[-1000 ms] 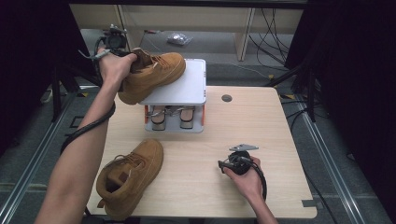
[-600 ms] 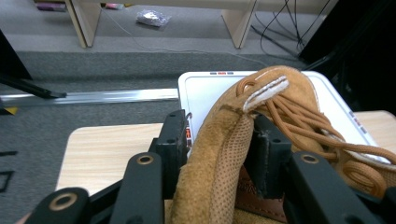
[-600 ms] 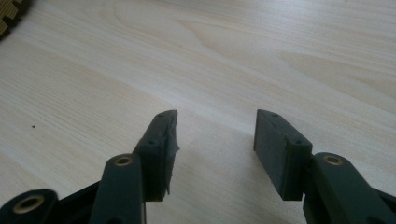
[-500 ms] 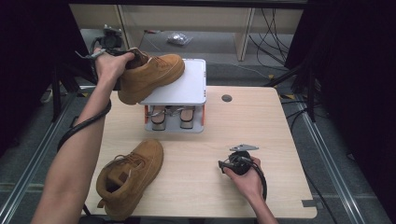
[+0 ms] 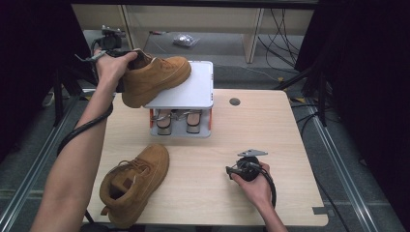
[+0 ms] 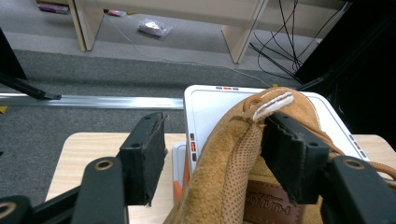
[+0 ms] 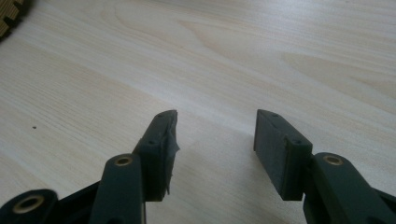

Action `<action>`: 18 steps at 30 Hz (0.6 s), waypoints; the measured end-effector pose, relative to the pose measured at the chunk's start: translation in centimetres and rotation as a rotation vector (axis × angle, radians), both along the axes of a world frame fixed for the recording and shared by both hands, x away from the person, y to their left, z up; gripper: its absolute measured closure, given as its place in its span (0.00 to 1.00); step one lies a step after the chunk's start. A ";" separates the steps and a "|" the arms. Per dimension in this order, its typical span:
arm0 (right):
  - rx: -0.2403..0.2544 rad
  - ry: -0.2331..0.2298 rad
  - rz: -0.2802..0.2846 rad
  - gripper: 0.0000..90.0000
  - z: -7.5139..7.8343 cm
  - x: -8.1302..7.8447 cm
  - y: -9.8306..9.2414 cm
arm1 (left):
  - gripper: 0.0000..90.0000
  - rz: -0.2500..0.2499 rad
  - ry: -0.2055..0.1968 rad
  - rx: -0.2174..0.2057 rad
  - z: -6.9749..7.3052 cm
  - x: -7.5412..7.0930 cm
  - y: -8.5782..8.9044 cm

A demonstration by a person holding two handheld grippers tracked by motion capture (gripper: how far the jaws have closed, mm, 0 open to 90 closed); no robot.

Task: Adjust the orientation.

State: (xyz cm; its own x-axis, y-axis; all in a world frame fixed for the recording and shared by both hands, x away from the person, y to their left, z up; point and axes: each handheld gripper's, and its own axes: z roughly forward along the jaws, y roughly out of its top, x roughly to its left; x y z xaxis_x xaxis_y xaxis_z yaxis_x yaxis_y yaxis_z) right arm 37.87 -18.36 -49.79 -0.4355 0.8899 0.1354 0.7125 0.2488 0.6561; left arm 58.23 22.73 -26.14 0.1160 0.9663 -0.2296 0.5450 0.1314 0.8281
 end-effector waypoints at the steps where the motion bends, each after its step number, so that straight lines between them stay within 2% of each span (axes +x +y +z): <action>1: 0.002 0.000 0.003 0.55 0.0 0.0 0.0 | 0.41 0.003 -0.008 -0.004 0.0 0.0 0.1; 4: -0.018 -0.001 -0.005 0.55 0.0 0.0 -0.1 | 0.40 0.006 -0.017 -0.001 0.1 0.0 0.1; 7: 0.014 -0.002 0.007 0.55 -0.1 0.0 0.0 | 0.40 0.006 -0.024 0.003 0.2 0.0 0.1; 9: 0.000 0.000 0.002 0.55 0.0 0.0 0.0 | 0.40 0.001 -0.030 0.009 0.3 -0.1 0.1; 11: 0.001 0.000 0.003 0.55 0.0 0.0 0.0 | 0.39 0.008 -0.049 -0.013 0.5 -0.2 0.0; 13: 0.006 0.018 -0.011 0.55 0.2 -0.1 0.1 | 0.39 0.011 -0.072 -0.004 1.0 -0.4 0.1; 18: 0.005 0.016 -0.009 0.55 0.2 -0.1 0.1 | 0.42 0.006 -0.097 -0.013 1.8 -1.0 0.3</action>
